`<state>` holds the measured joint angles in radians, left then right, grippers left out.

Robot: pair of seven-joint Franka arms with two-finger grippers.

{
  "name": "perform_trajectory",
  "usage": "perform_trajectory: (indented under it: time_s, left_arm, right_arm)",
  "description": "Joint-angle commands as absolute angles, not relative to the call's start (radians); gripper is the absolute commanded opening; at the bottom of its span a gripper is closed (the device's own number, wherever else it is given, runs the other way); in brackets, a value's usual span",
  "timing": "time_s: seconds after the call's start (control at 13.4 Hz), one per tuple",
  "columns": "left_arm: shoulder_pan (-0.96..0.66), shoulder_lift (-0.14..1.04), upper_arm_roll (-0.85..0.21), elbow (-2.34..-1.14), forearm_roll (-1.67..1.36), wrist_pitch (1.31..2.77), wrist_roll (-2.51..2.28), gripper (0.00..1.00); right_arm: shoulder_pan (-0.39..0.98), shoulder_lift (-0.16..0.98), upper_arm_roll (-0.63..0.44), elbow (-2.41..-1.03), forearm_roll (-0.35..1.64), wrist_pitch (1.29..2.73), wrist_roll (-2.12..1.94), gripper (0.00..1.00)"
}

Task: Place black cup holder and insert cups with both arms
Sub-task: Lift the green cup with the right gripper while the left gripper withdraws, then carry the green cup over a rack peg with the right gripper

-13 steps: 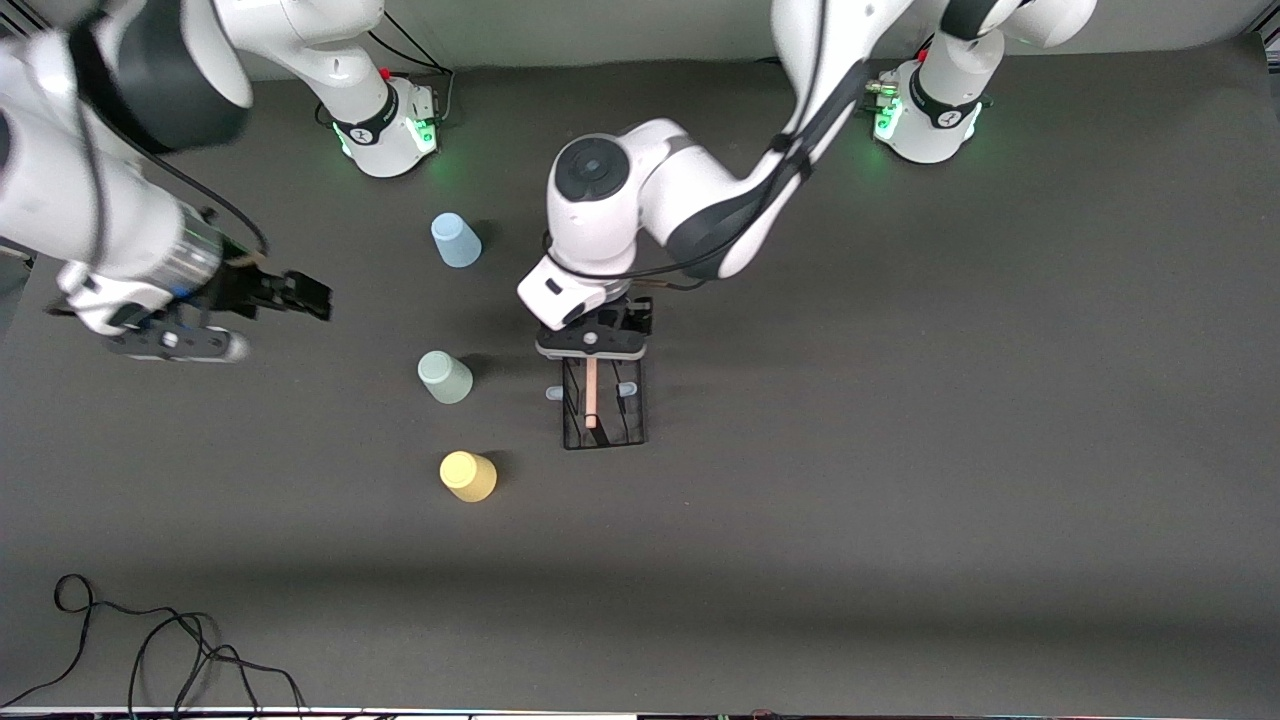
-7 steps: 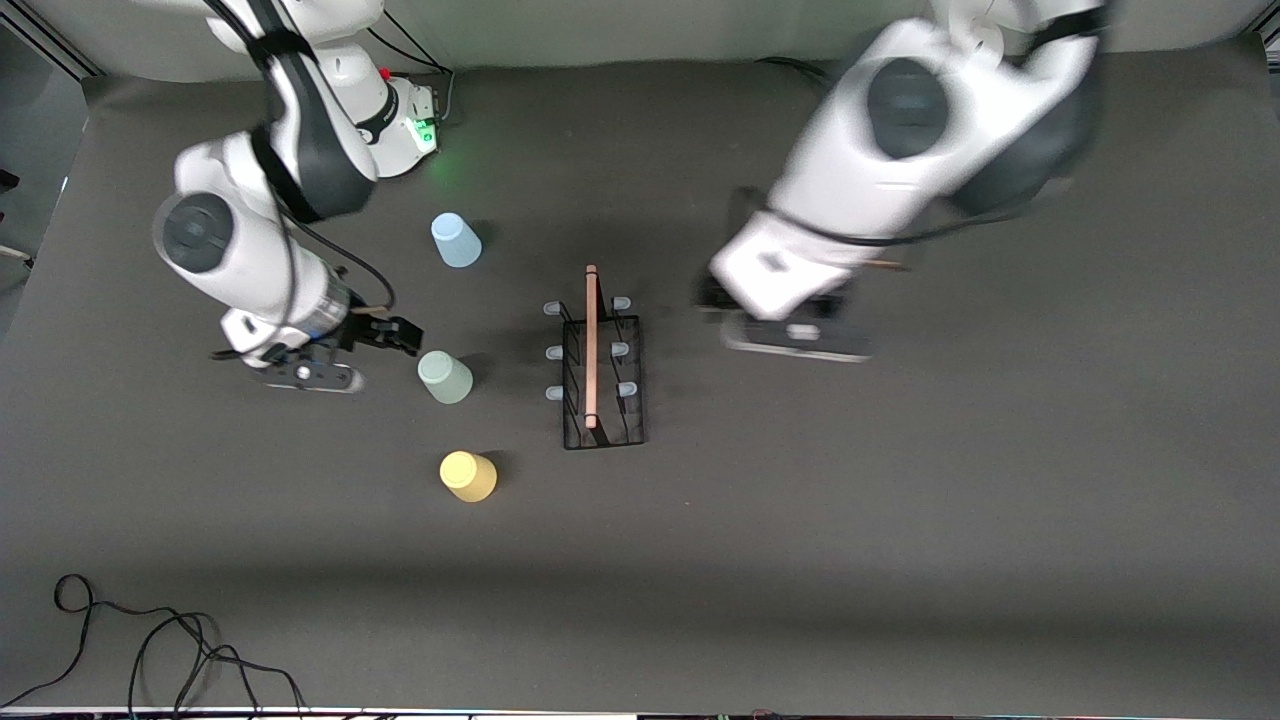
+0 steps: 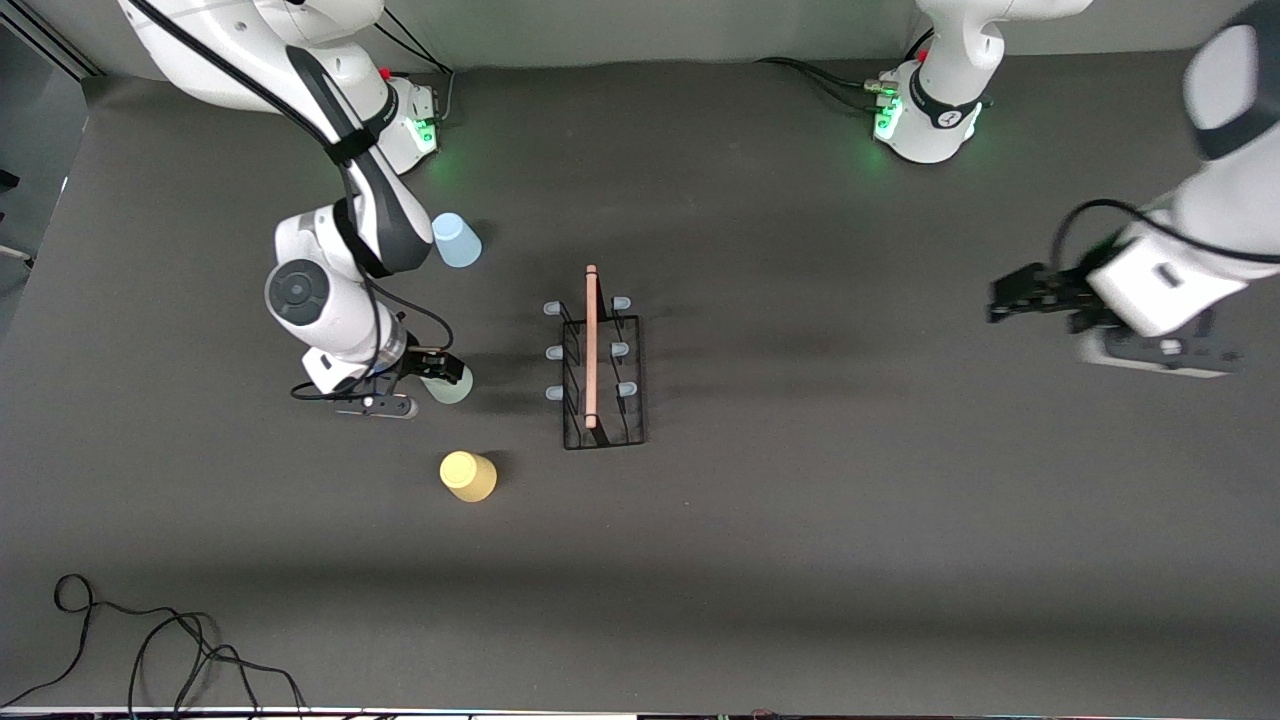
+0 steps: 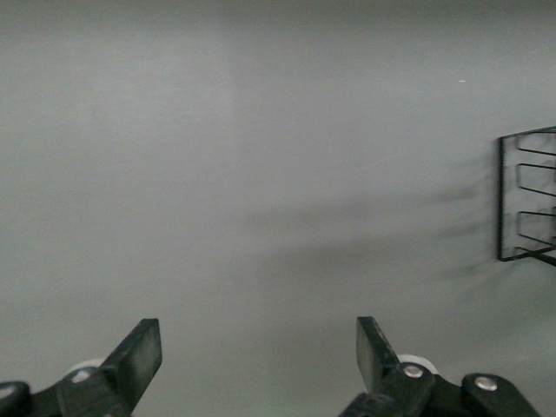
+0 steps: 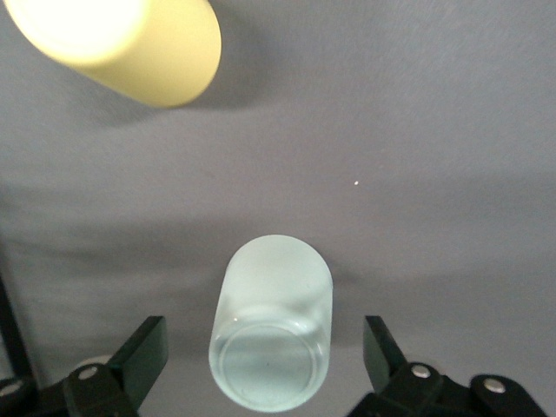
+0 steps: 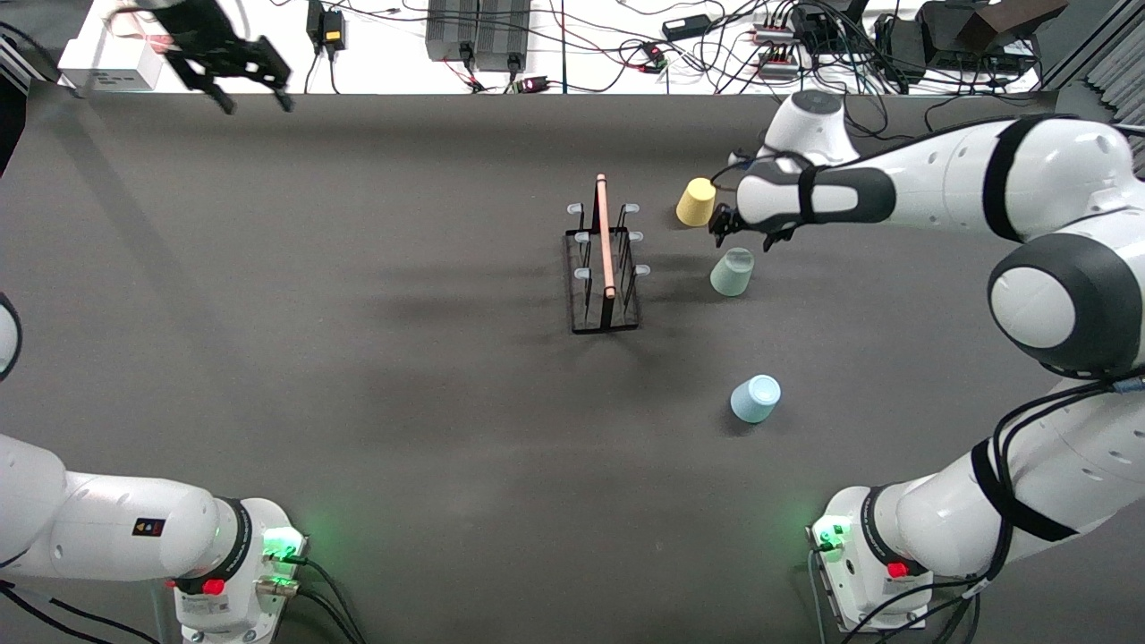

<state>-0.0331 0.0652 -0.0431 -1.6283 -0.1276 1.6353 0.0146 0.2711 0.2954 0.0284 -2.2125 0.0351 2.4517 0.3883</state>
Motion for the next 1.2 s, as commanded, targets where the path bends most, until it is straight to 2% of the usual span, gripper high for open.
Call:
perform_trajectory:
  time_s: [0.0, 0.07, 0.15, 0.22, 0.3, 0.52, 0.75, 0.9, 1.12]
  left_arm:
    - [0.02, 0.002, -0.055, -1.654, -0.078, 1.592, 0.031, 1.0]
    - [0.034, -0.002, -0.055, -1.646, -0.063, 1.569, 0.031, 1.0]
    - [0.034, 0.0, -0.054, -1.635, -0.026, 1.548, 0.029, 1.0]
    - [0.032, -0.003, -0.055, -1.629, 0.019, 1.514, 0.031, 1.0]
    - [0.032, -0.005, -0.055, -1.623, 0.032, 1.502, 0.032, 1.0]
    - [0.026, -0.011, -0.055, -1.606, 0.031, 1.496, 0.026, 1.0]
    - [0.012, -0.009, -0.058, -1.588, 0.018, 1.482, 0.014, 1.0]
    - [0.014, -0.011, -0.057, -1.588, 0.02, 1.48, 0.015, 1.0]
    - [0.014, -0.009, -0.058, -1.591, 0.02, 1.477, 0.017, 1.0]
  right_arm:
    - [0.304, 0.327, 0.02, -2.223, 0.035, 2.482, 0.407, 1.0]
    - [0.304, 0.334, 0.02, -2.224, 0.035, 2.485, 0.405, 0.99]
    - [0.308, 0.336, 0.02, -2.224, 0.031, 2.485, 0.402, 0.73]
    - [0.325, 0.333, 0.015, -2.224, 0.026, 2.484, 0.403, 0.17]
    - [0.328, 0.325, 0.014, -2.224, 0.026, 2.48, 0.403, 0.0]
    - [0.328, 0.257, 0.012, -2.215, 0.026, 2.429, 0.407, 0.0]
    - [0.33, 0.169, 0.017, -2.093, 0.038, 2.173, 0.458, 0.0]
    - [0.394, 0.167, 0.026, -1.967, 0.038, 2.021, 0.605, 0.0]
    - [0.492, 0.17, 0.026, -1.925, 0.051, 1.994, 0.751, 0.0]
